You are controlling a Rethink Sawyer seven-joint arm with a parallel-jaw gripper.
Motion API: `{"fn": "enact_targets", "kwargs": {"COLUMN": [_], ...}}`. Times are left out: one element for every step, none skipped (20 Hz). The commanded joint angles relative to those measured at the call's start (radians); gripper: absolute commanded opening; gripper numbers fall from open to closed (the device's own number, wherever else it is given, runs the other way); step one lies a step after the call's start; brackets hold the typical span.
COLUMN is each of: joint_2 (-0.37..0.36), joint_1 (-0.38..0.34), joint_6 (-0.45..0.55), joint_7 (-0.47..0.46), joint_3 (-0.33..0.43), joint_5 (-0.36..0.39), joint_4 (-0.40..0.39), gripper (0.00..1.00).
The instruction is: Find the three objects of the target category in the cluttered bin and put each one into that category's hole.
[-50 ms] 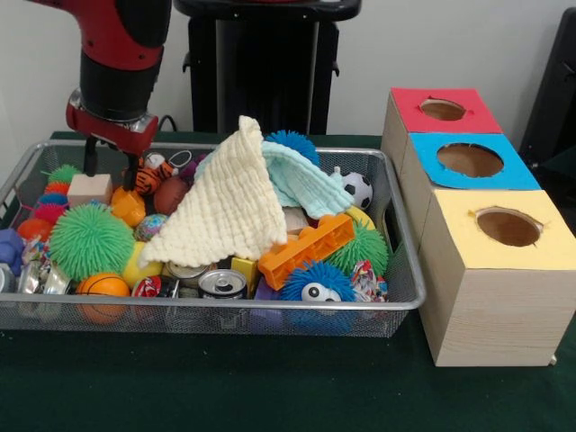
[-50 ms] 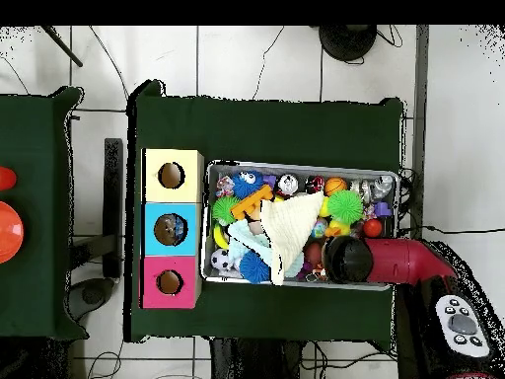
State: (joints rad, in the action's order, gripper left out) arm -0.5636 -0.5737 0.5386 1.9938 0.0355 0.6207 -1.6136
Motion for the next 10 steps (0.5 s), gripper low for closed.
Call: {"fn": "enact_targets", "kwargs": {"joint_2": [0.103, 0.107, 0.109, 0.112, 0.115, 0.115, 0.113, 0.112, 0.11, 0.108], "joint_1": [0.042, 0.044, 0.046, 0.047, 0.048, 0.048, 0.049, 0.05, 0.05, 0.05], "joint_6": [-0.115, -0.118, -0.123, -0.126, -0.13, -0.13, -0.13, -0.128, -0.127, -0.126], "joint_7": [0.036, 0.039, 0.04, 0.04, 0.04, 0.037, 0.035, 0.033, 0.031, 0.028], "joint_3": [0.0, -0.003, -0.005, -0.006, -0.007, -0.006, -0.007, -0.008, -0.008, -0.009], "joint_5": [0.092, 0.093, 0.093, 0.09, 0.088, 0.085, 0.083, 0.08, 0.077, 0.075], "joint_4": [0.052, 0.057, 0.055, 0.055, 0.055, 0.055, 0.054, 0.053, 0.051, 0.05], "gripper": [1.0, 1.0, 1.0, 1.0, 1.0, 1.0, 1.0, 1.0, 1.0, 1.0]}}
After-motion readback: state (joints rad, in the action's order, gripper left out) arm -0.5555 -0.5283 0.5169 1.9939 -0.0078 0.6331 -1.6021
